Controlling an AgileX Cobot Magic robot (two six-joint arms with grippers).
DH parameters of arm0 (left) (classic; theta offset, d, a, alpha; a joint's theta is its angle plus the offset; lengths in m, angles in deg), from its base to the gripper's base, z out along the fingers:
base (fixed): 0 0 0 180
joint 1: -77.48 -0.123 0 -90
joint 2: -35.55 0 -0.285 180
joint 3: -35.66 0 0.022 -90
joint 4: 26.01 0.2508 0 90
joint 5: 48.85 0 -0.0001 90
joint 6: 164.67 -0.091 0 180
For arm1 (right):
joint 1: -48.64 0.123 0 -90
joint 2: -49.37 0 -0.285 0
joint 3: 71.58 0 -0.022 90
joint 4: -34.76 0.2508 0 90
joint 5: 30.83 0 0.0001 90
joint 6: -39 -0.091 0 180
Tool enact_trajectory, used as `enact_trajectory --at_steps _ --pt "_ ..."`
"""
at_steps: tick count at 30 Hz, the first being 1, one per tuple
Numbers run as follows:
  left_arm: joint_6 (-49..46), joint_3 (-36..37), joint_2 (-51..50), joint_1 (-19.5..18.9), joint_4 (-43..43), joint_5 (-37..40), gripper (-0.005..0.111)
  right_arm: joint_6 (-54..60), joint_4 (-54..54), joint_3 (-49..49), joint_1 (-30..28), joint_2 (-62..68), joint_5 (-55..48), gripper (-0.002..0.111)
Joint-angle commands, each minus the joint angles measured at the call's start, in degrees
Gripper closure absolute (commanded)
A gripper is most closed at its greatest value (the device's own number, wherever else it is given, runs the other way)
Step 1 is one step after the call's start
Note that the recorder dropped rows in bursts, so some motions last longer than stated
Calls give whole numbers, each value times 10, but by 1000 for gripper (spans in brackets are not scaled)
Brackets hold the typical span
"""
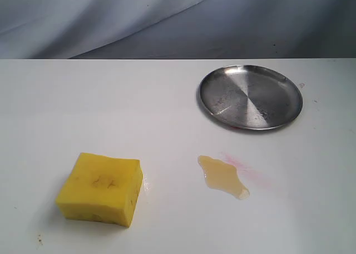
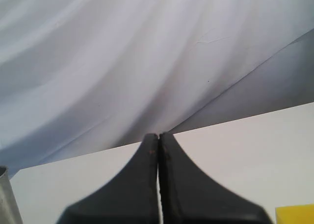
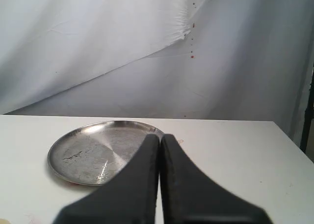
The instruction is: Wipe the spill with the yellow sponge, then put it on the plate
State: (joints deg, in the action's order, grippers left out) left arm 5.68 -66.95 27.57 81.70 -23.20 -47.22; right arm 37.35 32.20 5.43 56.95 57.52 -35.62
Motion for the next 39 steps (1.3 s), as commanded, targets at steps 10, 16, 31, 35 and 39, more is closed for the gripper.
enact_trajectory --at_steps 10,16,31,35,39 --pt "5 -2 2 -2 -4 -3 107 -1 5 2 -4 -4 -2 108" --pt "5 -2 2 -2 -4 -3 107 -35 91 2 -4 -4 26 108" --pt "5 -2 2 -2 -4 -3 107 121 304 -198 -3 135 -142 108" --pt "5 -2 2 -2 -4 -3 107 408 505 -298 -3 305 -265 108" --pt "5 -2 2 -2 -4 -3 107 485 627 -381 -3 475 -368 108"
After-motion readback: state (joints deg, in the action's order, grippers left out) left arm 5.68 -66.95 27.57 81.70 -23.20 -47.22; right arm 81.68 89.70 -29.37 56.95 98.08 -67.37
